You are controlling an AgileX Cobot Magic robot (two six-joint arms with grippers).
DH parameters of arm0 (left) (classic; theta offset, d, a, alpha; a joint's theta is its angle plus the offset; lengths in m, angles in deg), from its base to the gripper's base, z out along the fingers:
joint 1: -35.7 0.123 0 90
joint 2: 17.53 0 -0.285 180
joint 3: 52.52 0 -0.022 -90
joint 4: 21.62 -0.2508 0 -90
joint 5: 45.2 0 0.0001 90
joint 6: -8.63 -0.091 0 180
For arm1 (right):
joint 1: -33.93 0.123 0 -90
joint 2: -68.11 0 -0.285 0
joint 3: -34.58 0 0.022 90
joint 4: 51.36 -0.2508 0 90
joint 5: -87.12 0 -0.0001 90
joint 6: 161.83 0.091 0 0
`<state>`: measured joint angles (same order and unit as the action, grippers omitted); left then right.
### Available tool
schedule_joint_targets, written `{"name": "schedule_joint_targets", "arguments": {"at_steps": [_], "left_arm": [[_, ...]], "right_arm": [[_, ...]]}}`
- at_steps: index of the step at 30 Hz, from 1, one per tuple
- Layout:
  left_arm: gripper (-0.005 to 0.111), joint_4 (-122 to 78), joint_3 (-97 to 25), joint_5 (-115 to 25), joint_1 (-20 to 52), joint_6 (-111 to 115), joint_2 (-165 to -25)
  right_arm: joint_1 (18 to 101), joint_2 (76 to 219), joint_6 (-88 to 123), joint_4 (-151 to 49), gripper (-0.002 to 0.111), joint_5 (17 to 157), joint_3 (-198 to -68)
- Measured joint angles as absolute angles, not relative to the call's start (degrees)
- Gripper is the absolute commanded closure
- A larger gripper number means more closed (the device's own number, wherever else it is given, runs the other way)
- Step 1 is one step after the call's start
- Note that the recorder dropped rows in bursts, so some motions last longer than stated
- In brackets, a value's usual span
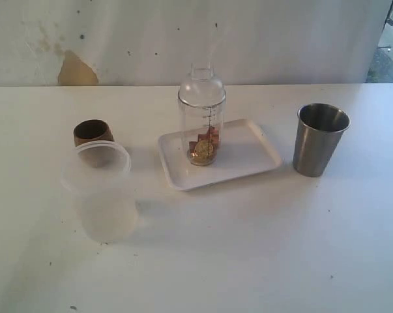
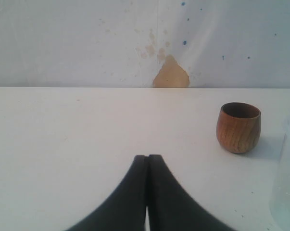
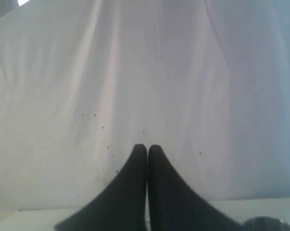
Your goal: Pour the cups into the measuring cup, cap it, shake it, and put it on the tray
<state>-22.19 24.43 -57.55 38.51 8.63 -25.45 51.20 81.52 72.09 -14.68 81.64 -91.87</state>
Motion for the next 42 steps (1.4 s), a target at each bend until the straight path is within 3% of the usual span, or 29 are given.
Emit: {"name": "schedule_joint_targets", "arguments": {"at_steps": [13,22,28,34,37,42], "left_arm": [[0.107,-22.2,24.4,-57.4,38.5,8.6,-25.5],[0.107,-22.2,24.4,-57.4,38.5,8.6,-25.5],[0.107,-22.2,24.4,-57.4,38.5,8.6,-25.5],[0.107,-22.2,24.4,-57.4,38.5,8.6,-25.5],[0.107,-22.2,24.4,-57.4,38.5,8.6,-25.5],[0.107,-22.2,24.4,-57.4,38.5,8.6,-25.5]], "right_arm": [[51.2,76.2,65.6,-17.7,0.108,81.5,-80.9],[51.2,76.2,25.8,-47.4,0.108,89.7,-69.7],[45.9,76.2,16.6,-51.4,0.108,91.1,-68.5],[36.3,76.2,13.3,-51.4,0.108,80.3,-68.5],[34.7,76.2,12.9,-51.4,0.108,71.6,-68.5],[34.6,76.2,12.9,-51.4,0.108,68.8,-68.4]]}}
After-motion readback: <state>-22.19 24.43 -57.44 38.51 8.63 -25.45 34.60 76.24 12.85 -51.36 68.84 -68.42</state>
